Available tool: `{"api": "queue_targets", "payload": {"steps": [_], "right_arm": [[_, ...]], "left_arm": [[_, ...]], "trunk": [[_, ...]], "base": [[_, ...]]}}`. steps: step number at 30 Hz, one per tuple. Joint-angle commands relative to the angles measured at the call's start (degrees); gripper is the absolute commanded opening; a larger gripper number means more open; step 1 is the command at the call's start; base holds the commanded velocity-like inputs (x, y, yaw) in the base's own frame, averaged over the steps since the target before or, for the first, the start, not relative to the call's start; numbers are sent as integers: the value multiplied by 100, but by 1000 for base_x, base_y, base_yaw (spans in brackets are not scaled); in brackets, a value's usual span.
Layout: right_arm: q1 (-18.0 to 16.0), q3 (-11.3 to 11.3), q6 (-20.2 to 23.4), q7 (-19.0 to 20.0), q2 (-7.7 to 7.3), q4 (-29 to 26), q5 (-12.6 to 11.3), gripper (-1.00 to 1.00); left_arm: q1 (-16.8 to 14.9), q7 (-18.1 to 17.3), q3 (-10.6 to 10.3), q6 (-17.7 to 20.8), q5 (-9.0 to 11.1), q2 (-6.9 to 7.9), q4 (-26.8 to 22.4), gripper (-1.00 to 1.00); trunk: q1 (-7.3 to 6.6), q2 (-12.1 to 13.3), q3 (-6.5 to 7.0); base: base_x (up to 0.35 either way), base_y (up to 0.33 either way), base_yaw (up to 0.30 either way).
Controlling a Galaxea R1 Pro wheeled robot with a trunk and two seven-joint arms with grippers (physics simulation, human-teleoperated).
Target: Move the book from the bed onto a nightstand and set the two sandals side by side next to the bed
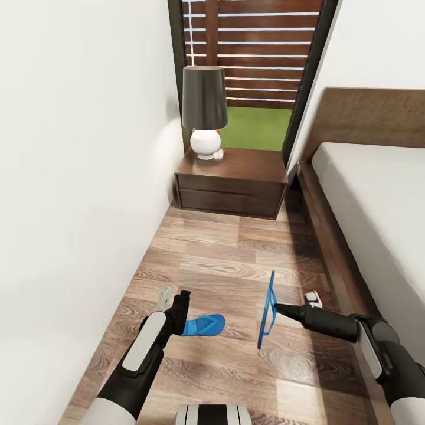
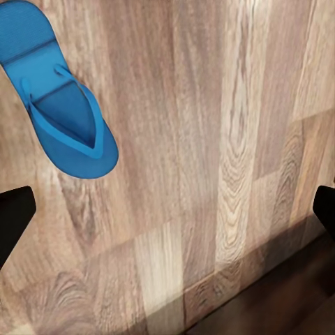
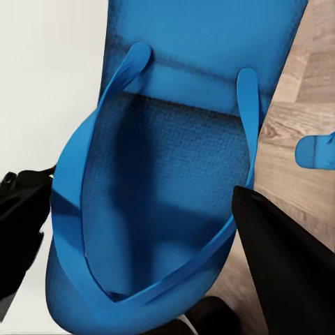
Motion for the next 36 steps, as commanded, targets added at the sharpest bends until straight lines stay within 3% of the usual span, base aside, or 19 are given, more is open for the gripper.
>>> {"api": "queue_targets", "payload": {"steps": [1,15,22,36], "right_arm": [[-2,0,34,44,-8,-1,-13,-100],[-2,1,28,110,-16,-6,-13,-100],[-2,1,26,109,-16,-5,-13,-100],[-2,1,26,109,-7,-5,-6,-100]], "left_arm": [[-2,25,-1,-9,25,0,-6,100],[-2,21,-28,-21,17,0,-7,100],[-2,24,-28,-22,17,0,-7,100],[-2,17,-28,-13,9,0,-9,100]], "trunk": [[-1,-2,-4],[-1,-2,-4],[17,-11,-159],[17,-11,-159]], "base": [[0,0,0],[0,0,0],[0,0,0],[0,0,0]]}}
